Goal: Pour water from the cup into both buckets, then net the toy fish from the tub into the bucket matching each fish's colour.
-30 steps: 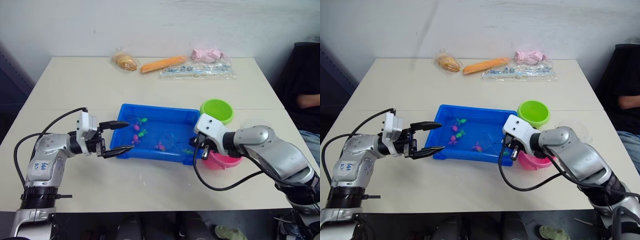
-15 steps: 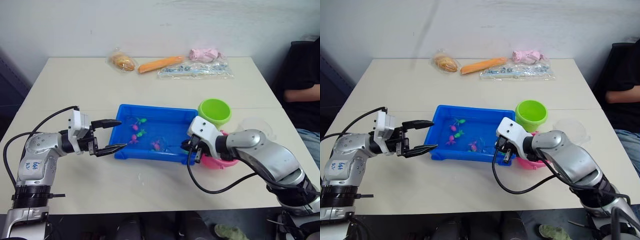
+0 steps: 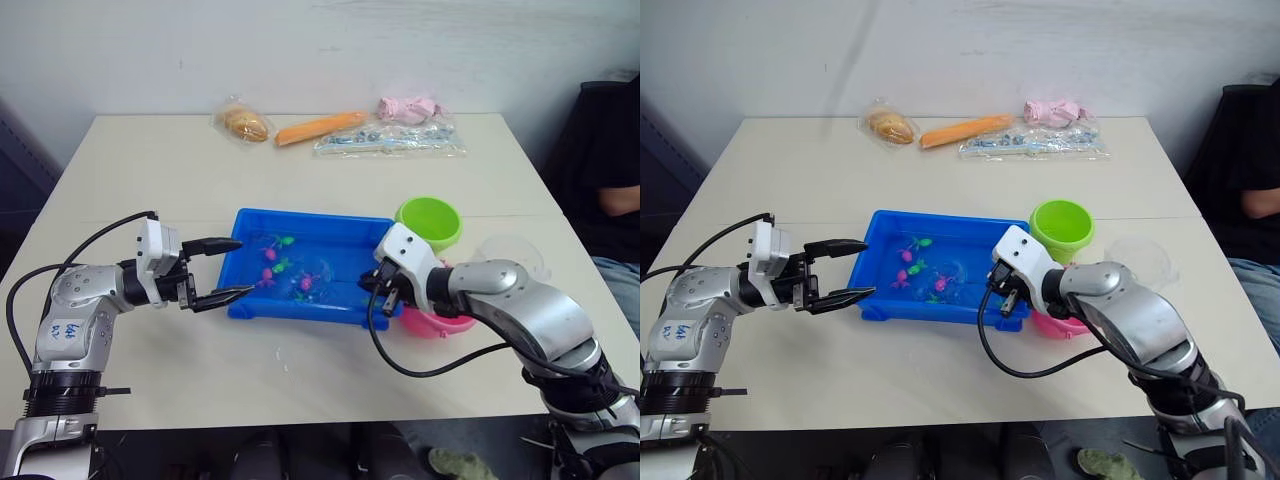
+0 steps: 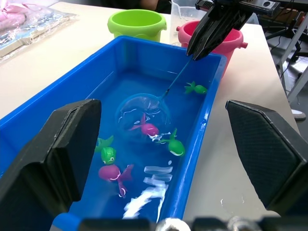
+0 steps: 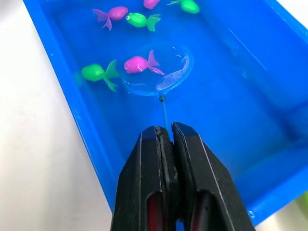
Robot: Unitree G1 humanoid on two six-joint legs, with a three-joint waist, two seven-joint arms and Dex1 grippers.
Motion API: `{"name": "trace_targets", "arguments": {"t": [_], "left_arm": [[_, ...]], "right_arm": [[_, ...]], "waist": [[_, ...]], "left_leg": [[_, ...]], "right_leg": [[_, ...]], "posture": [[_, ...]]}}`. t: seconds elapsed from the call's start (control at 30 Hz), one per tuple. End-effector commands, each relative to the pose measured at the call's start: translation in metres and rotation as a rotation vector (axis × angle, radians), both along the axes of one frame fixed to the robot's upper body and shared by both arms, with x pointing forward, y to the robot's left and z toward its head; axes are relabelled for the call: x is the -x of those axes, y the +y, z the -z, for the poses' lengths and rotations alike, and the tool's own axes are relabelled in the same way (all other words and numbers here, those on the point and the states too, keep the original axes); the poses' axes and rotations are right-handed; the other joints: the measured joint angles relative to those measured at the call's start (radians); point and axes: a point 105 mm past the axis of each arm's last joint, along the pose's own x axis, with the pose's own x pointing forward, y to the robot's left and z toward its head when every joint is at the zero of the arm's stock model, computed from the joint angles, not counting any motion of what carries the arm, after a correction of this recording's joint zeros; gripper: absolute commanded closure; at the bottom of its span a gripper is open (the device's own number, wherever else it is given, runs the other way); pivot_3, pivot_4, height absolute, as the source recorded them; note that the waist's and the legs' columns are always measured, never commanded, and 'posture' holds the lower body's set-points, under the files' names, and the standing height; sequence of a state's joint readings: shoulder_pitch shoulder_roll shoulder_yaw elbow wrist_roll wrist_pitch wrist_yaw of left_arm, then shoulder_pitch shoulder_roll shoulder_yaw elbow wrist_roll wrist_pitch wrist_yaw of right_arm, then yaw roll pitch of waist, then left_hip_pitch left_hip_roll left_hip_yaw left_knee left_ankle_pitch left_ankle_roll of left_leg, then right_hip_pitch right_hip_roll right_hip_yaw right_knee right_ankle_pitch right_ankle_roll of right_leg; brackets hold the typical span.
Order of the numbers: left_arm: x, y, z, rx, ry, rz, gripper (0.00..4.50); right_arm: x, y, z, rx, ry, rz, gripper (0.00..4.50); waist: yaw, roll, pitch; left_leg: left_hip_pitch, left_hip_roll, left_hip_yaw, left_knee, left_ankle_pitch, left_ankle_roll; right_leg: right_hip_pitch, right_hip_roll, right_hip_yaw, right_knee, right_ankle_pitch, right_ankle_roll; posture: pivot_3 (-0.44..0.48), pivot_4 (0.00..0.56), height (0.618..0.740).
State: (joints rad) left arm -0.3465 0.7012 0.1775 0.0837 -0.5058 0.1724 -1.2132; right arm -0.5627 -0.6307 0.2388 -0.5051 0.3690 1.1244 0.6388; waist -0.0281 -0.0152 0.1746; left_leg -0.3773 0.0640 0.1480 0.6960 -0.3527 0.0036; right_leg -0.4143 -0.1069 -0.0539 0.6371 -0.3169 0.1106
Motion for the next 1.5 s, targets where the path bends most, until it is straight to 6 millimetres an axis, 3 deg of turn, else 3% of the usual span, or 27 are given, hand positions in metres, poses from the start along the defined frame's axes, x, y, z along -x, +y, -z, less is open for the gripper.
{"name": "trace_targets", "arguments": {"t": [0.03,0.23,0.47,0.63,0.97,1.3,1.5], "left_arm": [[0.002,0.001,-0.013,-0.012,-0.049,0.002,0.03],[0.002,0.004,-0.014,-0.016,-0.050,-0.008,0.03],[0.002,0.003,-0.015,-0.015,-0.042,0.005,0.03],[0.000,-0.010,-0.020,0.009,-0.046,0.058,0.03],[-0.003,-0.051,-0.018,0.072,-0.027,0.237,0.03],[-0.003,-0.082,-0.020,0.137,-0.034,0.319,0.03],[-0.003,-0.089,-0.016,0.145,-0.022,0.351,0.03]], "right_arm": [[0.000,-0.002,-0.007,-0.022,-0.023,0.011,4.50],[0.002,-0.005,-0.015,-0.055,-0.029,0.013,4.50],[0.022,-0.026,-0.041,-0.104,-0.064,-0.013,4.50],[0.038,-0.046,-0.051,-0.159,-0.099,0.019,4.50],[0.087,-0.093,-0.069,-0.228,-0.260,0.167,4.50],[0.134,-0.149,-0.055,-0.158,-0.263,0.472,4.50],[0.144,-0.167,-0.038,-0.046,-0.300,0.558,4.50]], "waist": [[0.000,0.000,0.000],[0.000,0.000,0.000],[0.002,0.000,0.000],[0.005,0.000,0.000],[0.025,0.000,0.000],[0.038,0.000,0.000],[0.038,0.000,0.000]], "left_leg": [[0.000,0.000,0.000,0.000,0.000,0.000],[0.000,0.000,0.000,-0.001,0.000,0.000],[0.000,0.000,0.000,-0.003,0.000,0.000],[0.000,0.000,-0.001,-0.004,0.000,0.000],[0.000,-0.002,0.000,-0.005,0.000,0.000],[0.002,-0.002,-0.001,-0.004,0.000,0.000],[0.004,-0.002,0.000,-0.005,0.000,0.000]], "right_leg": [[0.000,0.000,0.000,0.000,0.000,0.000],[0.000,0.000,0.000,0.000,0.000,0.000],[0.000,0.000,0.000,-0.001,0.000,0.000],[0.000,-0.001,-0.001,-0.002,0.000,0.000],[0.002,0.003,0.000,-0.009,0.001,0.001],[0.005,0.007,0.003,-0.010,0.001,0.002],[0.006,0.008,0.005,-0.010,0.001,0.002]], "posture": [[0.000,0.150,0.740],[0.000,0.150,0.740],[0.000,0.150,0.740],[0.000,0.150,0.740],[0.000,0.150,0.740],[0.000,0.150,0.740],[0.000,0.150,0.740]]}}
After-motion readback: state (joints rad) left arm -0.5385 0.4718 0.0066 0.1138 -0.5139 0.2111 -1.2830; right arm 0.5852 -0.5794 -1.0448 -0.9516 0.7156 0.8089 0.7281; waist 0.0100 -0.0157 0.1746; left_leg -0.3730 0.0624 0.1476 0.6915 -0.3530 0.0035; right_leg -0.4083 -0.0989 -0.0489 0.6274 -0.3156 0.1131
